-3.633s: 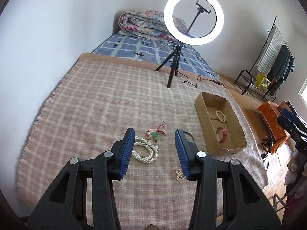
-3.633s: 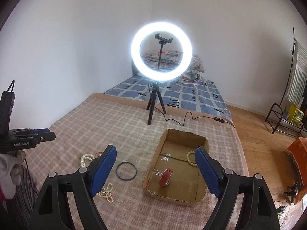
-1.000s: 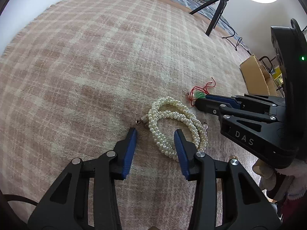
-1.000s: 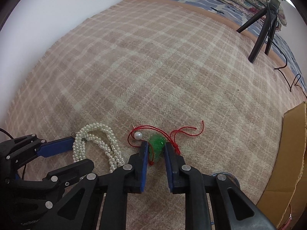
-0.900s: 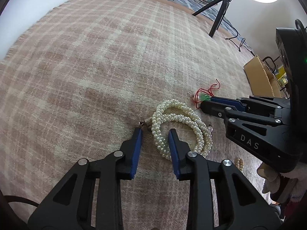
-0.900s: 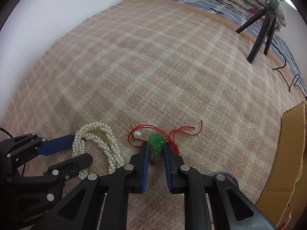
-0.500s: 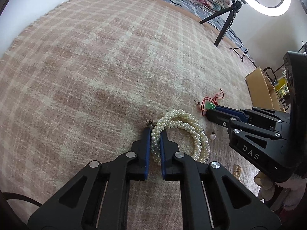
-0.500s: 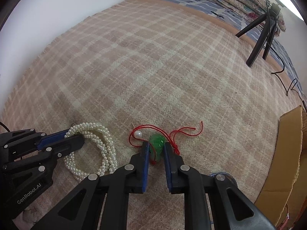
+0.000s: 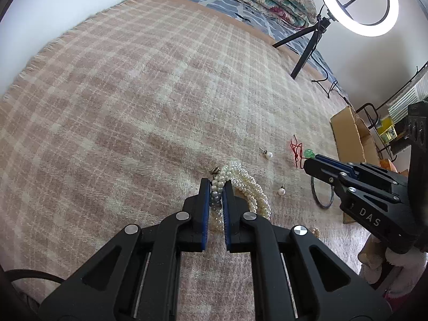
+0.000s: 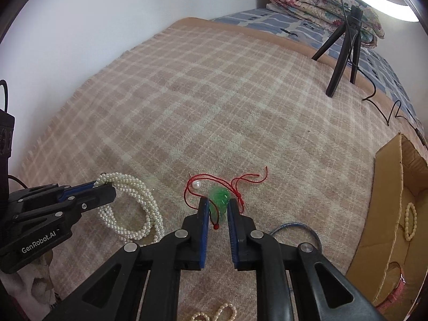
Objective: Organize jewelry
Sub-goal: 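Lift the pearl necklace and jade pendant and carry both over the cardboard box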
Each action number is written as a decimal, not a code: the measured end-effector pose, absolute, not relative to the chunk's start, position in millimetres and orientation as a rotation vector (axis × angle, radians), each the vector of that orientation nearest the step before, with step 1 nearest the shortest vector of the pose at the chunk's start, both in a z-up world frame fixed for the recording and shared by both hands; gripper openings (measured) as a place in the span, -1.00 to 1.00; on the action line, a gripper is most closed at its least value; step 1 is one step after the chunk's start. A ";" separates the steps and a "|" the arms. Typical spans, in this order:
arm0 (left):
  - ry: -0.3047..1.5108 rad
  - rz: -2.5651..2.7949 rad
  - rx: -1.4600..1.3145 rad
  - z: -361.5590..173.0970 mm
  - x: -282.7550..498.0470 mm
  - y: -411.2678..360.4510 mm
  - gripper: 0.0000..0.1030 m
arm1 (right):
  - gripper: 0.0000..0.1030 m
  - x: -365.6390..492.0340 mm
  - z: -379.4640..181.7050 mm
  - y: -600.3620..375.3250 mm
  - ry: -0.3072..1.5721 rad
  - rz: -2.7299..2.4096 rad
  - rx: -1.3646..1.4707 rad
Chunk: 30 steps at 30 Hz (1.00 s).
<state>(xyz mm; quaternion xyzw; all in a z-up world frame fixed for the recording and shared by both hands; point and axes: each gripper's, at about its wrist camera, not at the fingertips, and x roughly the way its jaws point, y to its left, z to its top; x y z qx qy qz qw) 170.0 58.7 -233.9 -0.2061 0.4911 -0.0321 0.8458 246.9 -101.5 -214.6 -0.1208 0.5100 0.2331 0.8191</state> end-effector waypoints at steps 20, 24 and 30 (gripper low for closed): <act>0.935 -0.097 -0.377 -169.4 141.7 50.3 -0.87 | -0.77 177.2 -106.8 -178.4 0.871 0.470 -0.140; 0.911 -0.122 -0.371 -153.4 138.6 41.3 -0.87 | -0.77 159.7 -88.8 -201.6 0.833 0.448 -0.123; 0.885 -0.183 -0.380 -129.9 139.8 22.7 -0.87 | -0.77 137.7 -73.0 -238.0 0.792 0.395 -0.095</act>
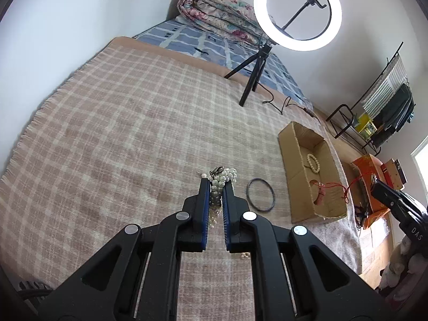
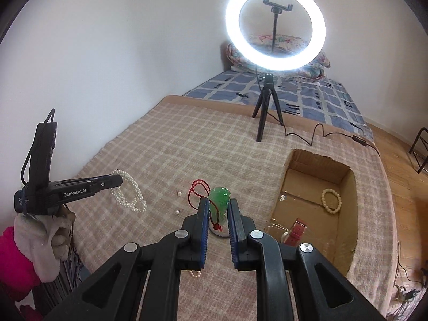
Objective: Organize jewelry
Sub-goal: 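Lift the pearl necklace and jade pendant and carry both over the cardboard box, then open both tools to drop the necklace and pendant into the box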
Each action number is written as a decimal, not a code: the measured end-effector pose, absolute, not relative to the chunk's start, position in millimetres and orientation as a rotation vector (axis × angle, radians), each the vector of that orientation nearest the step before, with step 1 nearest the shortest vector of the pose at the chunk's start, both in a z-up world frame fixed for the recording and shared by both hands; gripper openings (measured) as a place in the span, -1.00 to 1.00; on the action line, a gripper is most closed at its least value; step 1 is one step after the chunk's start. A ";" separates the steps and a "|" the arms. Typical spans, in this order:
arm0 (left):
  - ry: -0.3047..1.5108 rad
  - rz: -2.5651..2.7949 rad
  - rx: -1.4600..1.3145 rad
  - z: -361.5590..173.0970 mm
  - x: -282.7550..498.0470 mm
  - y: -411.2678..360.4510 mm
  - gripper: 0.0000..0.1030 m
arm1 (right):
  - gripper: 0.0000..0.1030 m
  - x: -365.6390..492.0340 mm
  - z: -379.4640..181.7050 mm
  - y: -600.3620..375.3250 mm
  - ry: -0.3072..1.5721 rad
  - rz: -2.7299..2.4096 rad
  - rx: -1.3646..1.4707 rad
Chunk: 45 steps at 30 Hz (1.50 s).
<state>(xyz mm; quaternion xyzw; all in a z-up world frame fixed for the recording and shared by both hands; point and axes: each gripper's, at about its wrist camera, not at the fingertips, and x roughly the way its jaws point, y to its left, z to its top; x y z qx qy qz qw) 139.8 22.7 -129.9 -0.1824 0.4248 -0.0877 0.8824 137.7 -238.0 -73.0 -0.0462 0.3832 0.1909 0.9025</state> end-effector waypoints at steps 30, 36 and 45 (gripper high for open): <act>0.842 -0.438 -0.277 -86.1 216.8 -138.8 -0.86 | -0.77 121.2 -83.2 -361.3 0.792 0.189 -0.009; 0.853 -0.463 -0.251 -92.1 238.9 -169.7 -0.86 | -0.77 132.3 -96.9 -370.2 0.812 0.182 0.004; 0.884 -0.482 -0.211 -110.8 272.0 -213.2 -0.87 | -0.77 152.1 -118.8 -376.8 0.844 0.185 0.016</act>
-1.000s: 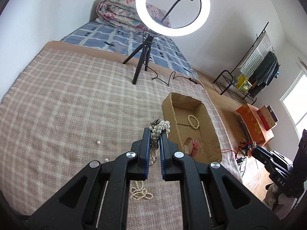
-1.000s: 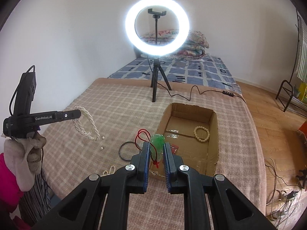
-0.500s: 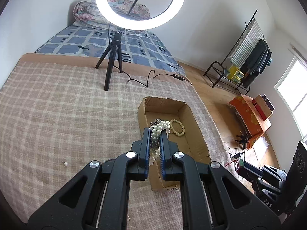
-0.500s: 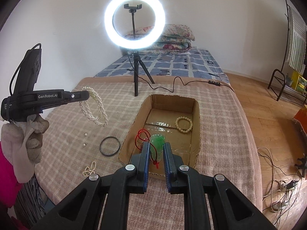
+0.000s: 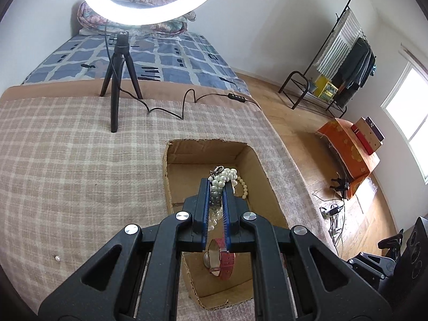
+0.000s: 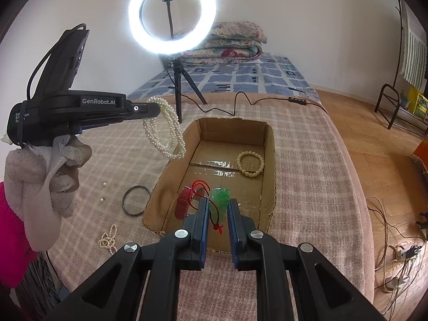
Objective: Organize jewelry
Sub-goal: 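Open both tools to drop the necklace and pendant into the box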
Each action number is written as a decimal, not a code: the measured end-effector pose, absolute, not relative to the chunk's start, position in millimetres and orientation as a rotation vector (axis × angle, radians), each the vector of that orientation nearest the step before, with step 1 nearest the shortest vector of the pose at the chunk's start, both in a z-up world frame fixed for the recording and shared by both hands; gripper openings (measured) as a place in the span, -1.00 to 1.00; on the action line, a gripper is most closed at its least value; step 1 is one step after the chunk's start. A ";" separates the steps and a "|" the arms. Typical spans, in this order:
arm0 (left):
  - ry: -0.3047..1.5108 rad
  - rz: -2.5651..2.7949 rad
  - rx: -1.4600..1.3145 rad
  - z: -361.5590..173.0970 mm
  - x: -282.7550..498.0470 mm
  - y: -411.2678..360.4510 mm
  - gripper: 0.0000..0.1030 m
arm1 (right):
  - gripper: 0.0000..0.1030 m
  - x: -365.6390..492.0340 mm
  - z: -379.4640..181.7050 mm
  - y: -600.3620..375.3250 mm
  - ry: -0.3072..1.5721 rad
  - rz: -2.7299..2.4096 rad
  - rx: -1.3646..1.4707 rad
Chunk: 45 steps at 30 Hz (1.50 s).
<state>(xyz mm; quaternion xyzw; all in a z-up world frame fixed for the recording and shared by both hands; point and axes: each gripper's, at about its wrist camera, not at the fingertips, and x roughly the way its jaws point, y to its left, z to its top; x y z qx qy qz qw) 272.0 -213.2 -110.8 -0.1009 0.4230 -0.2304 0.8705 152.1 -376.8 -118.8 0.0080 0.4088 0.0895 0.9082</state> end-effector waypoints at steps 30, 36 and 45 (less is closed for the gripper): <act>0.899 -0.485 -0.106 -135.6 295.8 -257.3 -0.53 | -0.22 186.1 -165.9 -374.5 0.919 0.170 0.009; 0.869 -0.478 -0.110 -123.8 288.7 -250.8 -0.21 | 0.57 178.6 -157.6 -367.5 0.885 0.143 -0.025; 0.830 -0.471 -0.113 -101.6 274.1 -236.7 -0.03 | 0.85 165.9 -138.9 -356.6 0.837 0.108 -0.073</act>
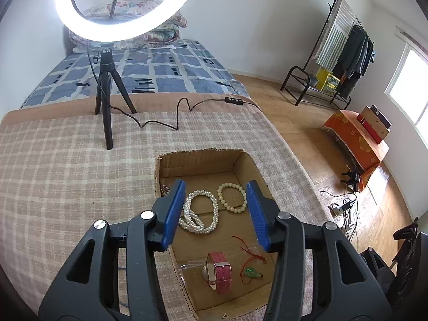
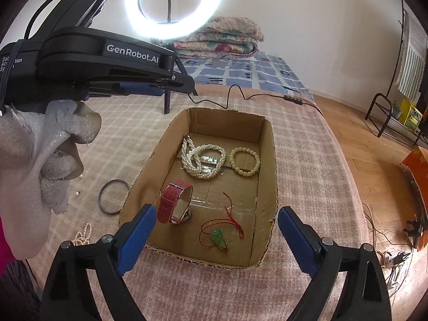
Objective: Organize jewelry
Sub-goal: 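Open both tools to drop the necklace and pendant into the box, then withdraw the left tool toward a pearl earring while the right tool moves to the small pearl strand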
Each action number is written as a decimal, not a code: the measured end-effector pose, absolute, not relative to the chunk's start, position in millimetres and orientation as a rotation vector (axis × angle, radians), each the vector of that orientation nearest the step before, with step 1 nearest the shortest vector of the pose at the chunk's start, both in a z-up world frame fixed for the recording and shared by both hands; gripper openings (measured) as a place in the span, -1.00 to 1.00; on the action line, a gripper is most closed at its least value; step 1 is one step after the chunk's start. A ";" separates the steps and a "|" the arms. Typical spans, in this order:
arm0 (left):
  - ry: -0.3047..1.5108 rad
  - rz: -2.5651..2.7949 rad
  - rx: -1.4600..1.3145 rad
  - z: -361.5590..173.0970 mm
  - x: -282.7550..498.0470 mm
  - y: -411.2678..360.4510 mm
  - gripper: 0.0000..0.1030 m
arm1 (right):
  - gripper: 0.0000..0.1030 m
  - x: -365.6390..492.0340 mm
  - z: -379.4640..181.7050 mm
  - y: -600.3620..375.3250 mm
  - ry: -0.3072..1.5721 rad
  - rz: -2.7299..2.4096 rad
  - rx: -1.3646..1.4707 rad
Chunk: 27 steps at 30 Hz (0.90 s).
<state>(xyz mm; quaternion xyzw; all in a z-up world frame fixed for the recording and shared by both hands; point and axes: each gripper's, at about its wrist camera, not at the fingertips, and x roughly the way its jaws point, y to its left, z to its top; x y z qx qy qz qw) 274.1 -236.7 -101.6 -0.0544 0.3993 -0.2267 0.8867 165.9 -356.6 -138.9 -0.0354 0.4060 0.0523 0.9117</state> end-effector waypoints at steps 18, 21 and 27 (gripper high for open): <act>0.754 -0.485 -0.112 -51.4 226.2 -189.8 0.09 | 0.86 123.4 -99.2 -329.1 0.767 0.112 -0.094; 0.727 -0.491 -0.113 -38.9 215.8 -173.0 0.09 | 0.86 114.4 -92.1 -324.0 0.748 0.110 -0.092; 0.692 -0.460 -0.109 -15.3 199.2 -130.3 0.09 | 0.86 93.7 -77.5 -311.3 0.700 0.124 -0.086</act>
